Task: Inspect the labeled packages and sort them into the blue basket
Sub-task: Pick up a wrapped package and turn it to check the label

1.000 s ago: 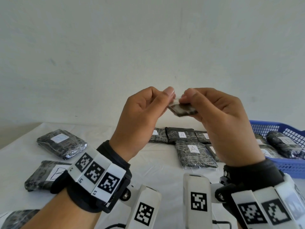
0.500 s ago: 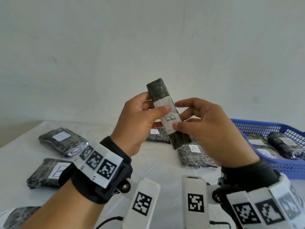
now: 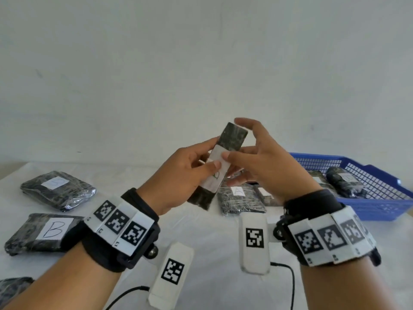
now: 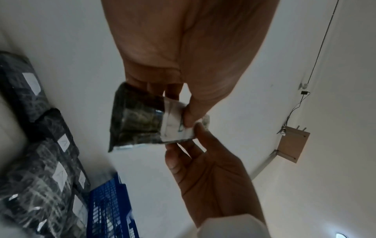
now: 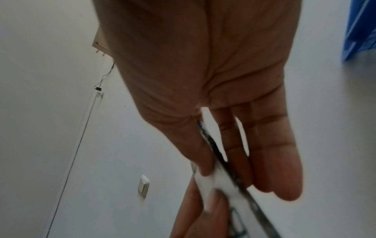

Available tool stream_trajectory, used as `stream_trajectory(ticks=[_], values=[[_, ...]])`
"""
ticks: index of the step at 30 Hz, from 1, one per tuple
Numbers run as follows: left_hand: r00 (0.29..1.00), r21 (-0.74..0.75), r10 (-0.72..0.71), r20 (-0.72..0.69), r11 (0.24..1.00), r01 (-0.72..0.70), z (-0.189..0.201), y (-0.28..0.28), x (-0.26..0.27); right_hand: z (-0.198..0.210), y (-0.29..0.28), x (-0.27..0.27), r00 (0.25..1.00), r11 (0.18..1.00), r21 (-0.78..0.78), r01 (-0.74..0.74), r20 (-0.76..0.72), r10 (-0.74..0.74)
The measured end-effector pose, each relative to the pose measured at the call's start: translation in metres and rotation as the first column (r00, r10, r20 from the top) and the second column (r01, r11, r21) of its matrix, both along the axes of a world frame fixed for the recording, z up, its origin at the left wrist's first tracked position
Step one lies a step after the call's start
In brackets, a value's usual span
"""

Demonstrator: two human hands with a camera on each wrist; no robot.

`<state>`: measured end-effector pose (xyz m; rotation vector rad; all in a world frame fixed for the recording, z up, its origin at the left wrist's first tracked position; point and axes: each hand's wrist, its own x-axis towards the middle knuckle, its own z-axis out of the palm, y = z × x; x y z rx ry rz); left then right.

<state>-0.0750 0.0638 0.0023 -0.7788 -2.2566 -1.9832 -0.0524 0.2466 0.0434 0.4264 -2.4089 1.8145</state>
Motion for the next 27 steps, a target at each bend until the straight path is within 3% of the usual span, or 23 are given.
stream_trajectory(ticks=[3, 6, 12, 16, 19, 23, 27], values=[[1.000, -0.041, -0.016, 0.011, 0.999, 0.017, -0.002, 0.009, 0.006, -0.002, 0.024, 0.007, 0.998, 0.998, -0.068, 0.001, -0.055, -0.005], [1.000, -0.127, 0.009, 0.017, 0.992, -0.007, -0.005, 0.026, 0.006, -0.005, 0.053, 0.013, 0.977, 0.973, -0.150, 0.176, -0.094, -0.191], [0.996, -0.138, 0.094, 0.003, 0.986, -0.093, 0.007, 0.094, -0.015, 0.014, 0.140, 0.015, 0.911, 0.917, -0.054, 0.395, -0.108, -0.399], [0.996, -0.083, 0.084, 0.008, 0.993, -0.083, 0.018, 0.163, -0.031, 0.022, 0.215, 0.004, 0.842, 0.842, -0.043, 0.538, -0.019, -0.539], [0.999, -0.152, 0.035, 0.012, 0.988, -0.033, 0.016, 0.216, -0.048, 0.007, 0.267, -0.011, 0.796, 0.798, -0.005, 0.602, 0.085, -0.600], [0.990, -0.434, -0.134, -0.053, 0.896, 0.098, 0.010, 0.274, -0.060, -0.016, 0.326, -0.028, 0.740, 0.750, -0.043, 0.660, 0.208, -0.640], [0.952, -0.700, -0.270, -0.143, 0.707, 0.095, 0.005, 0.309, -0.070, -0.030, 0.372, -0.045, 0.649, 0.666, -0.025, 0.746, 0.253, -0.717]])
